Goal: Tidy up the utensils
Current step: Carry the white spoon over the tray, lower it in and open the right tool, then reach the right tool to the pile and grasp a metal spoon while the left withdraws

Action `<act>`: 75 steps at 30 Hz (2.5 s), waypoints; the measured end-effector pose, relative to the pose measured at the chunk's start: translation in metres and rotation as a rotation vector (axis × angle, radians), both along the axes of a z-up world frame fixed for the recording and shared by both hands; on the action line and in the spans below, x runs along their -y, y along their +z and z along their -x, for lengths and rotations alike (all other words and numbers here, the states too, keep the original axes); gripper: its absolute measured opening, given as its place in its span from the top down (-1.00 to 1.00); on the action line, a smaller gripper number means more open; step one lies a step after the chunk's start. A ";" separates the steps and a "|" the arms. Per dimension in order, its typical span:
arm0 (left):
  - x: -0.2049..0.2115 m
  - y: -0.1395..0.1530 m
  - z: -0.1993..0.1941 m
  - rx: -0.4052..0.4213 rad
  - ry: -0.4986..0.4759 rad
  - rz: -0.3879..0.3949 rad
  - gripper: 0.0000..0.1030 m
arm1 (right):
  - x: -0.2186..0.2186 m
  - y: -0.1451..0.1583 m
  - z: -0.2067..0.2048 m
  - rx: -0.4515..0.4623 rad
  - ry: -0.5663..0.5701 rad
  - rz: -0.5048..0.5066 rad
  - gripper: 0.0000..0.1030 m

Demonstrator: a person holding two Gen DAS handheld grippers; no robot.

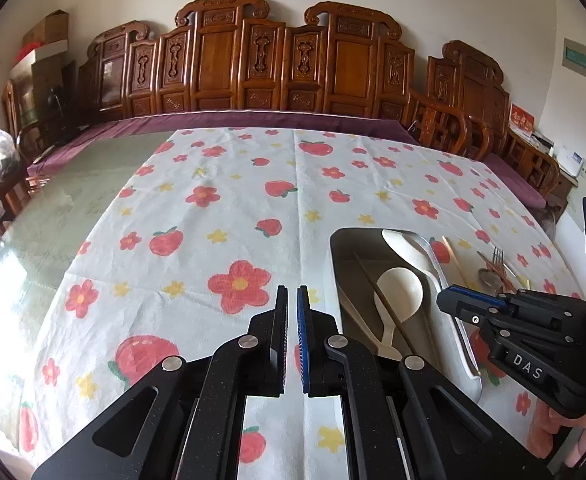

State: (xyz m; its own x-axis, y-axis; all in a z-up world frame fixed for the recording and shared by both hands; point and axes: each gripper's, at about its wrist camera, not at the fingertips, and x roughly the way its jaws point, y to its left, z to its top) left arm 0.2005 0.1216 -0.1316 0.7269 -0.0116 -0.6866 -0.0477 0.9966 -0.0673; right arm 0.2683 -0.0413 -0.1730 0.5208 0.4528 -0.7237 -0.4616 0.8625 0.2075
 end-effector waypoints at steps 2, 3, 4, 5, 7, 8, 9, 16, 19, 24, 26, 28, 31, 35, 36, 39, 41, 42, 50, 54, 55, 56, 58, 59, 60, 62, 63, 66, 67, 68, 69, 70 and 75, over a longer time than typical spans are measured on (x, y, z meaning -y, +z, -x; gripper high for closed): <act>-0.003 -0.001 -0.001 -0.005 0.007 0.001 0.93 | -0.003 -0.004 -0.004 -0.011 -0.004 -0.005 0.84; -0.004 -0.002 -0.001 -0.008 0.010 0.001 0.93 | -0.005 -0.007 -0.007 -0.019 -0.009 -0.007 0.84; -0.005 -0.003 -0.002 -0.011 0.014 0.001 0.93 | -0.007 -0.010 -0.009 -0.028 -0.013 -0.009 0.84; -0.006 -0.003 -0.002 -0.012 0.017 0.001 0.93 | -0.007 -0.013 -0.011 -0.035 -0.015 -0.012 0.84; -0.007 -0.003 -0.002 -0.015 0.022 0.001 0.93 | -0.009 -0.019 -0.014 -0.055 -0.019 -0.023 0.84; -0.007 -0.004 -0.002 -0.016 0.023 0.002 0.93 | -0.010 -0.021 -0.015 -0.061 -0.018 -0.026 0.84; -0.007 -0.004 -0.002 -0.017 0.023 0.002 0.93 | -0.012 -0.024 -0.016 -0.068 -0.016 -0.027 0.84; -0.006 -0.004 -0.004 -0.020 0.017 -0.001 0.93 | -0.020 -0.029 -0.012 -0.071 0.019 -0.029 0.82; -0.002 -0.003 -0.004 -0.016 0.010 0.001 0.93 | -0.013 -0.025 -0.009 -0.061 0.026 -0.029 0.82; 0.010 0.000 -0.002 -0.005 -0.013 0.011 0.91 | 0.019 -0.005 0.005 -0.006 0.026 -0.026 0.82; 0.019 0.002 -0.001 0.005 -0.029 0.014 0.68 | 0.038 0.004 0.012 0.024 0.022 -0.006 0.82; 0.028 0.004 0.001 0.019 -0.050 0.017 0.60 | 0.059 0.010 0.019 0.051 0.007 0.017 0.82; 0.042 0.005 0.002 0.029 -0.085 0.021 0.43 | 0.103 0.014 0.027 0.078 -0.042 0.066 0.82; 0.063 0.005 0.005 0.037 -0.133 0.022 0.28 | 0.161 0.006 0.027 0.082 -0.129 0.138 0.82; 0.068 0.005 0.006 0.039 -0.143 0.022 0.28 | 0.177 0.002 0.026 0.078 -0.157 0.158 0.82; 0.080 0.004 0.008 0.044 -0.168 0.020 0.28 | 0.210 -0.009 0.018 0.069 -0.211 0.200 0.82; 0.088 0.003 0.010 0.045 -0.182 0.023 0.28 | 0.223 -0.017 0.014 0.060 -0.235 0.219 0.82; 0.091 0.002 0.011 0.044 -0.187 0.023 0.28 | 0.231 -0.022 0.010 0.054 -0.250 0.229 0.75; 0.123 -0.006 0.017 0.040 -0.234 0.000 0.28 | 0.231 -0.047 -0.015 0.054 -0.256 0.252 0.63; 0.136 -0.010 0.019 0.033 -0.258 -0.013 0.28 | 0.225 -0.052 -0.027 0.052 -0.234 0.261 0.63; 0.138 -0.011 0.019 0.031 -0.262 -0.013 0.28 | 0.224 -0.054 -0.032 0.046 -0.232 0.259 0.64; 0.141 -0.011 0.019 0.029 -0.266 -0.015 0.28 | 0.224 -0.055 -0.037 0.040 -0.231 0.257 0.64; 0.143 -0.013 0.020 0.027 -0.272 -0.020 0.28 | 0.226 -0.059 -0.046 0.023 -0.232 0.252 0.64; 0.145 -0.014 0.021 0.025 -0.275 -0.022 0.28 | 0.227 -0.062 -0.050 0.009 -0.232 0.247 0.64; 0.147 -0.015 0.021 0.024 -0.278 -0.022 0.28 | 0.227 -0.064 -0.054 -0.002 -0.231 0.245 0.63; 0.149 -0.016 0.022 0.021 -0.284 -0.026 0.28 | 0.228 -0.067 -0.060 -0.029 -0.226 0.236 0.64; 0.150 -0.017 0.023 0.021 -0.286 -0.027 0.28 | 0.228 -0.069 -0.063 -0.043 -0.224 0.239 0.64; 0.154 -0.018 0.024 0.016 -0.293 -0.027 0.28 | 0.228 -0.071 -0.065 -0.060 -0.217 0.238 0.65; 0.155 -0.019 0.024 0.014 -0.296 -0.026 0.28 | 0.229 -0.071 -0.065 -0.063 -0.214 0.238 0.80; 0.157 -0.019 0.024 0.012 -0.300 -0.023 0.28 | 0.229 -0.071 -0.065 -0.065 -0.209 0.233 0.83; 0.159 -0.019 0.023 0.008 -0.304 -0.019 0.28 | 0.228 -0.071 -0.064 -0.064 -0.200 0.234 0.84; 0.161 -0.019 0.023 0.007 -0.308 -0.015 0.28 | 0.228 -0.071 -0.064 -0.061 -0.195 0.236 0.88; 0.169 -0.016 0.022 0.014 -0.300 -0.019 0.28 | 0.231 -0.065 -0.059 -0.053 -0.182 0.206 0.91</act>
State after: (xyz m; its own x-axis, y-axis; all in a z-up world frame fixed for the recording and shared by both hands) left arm 0.1783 -0.0476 -0.1477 0.7024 -0.2140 -0.6788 0.2495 0.9673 -0.0468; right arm 0.3271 -0.2727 -0.2378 0.5389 0.1958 -0.8193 -0.2878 0.9569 0.0394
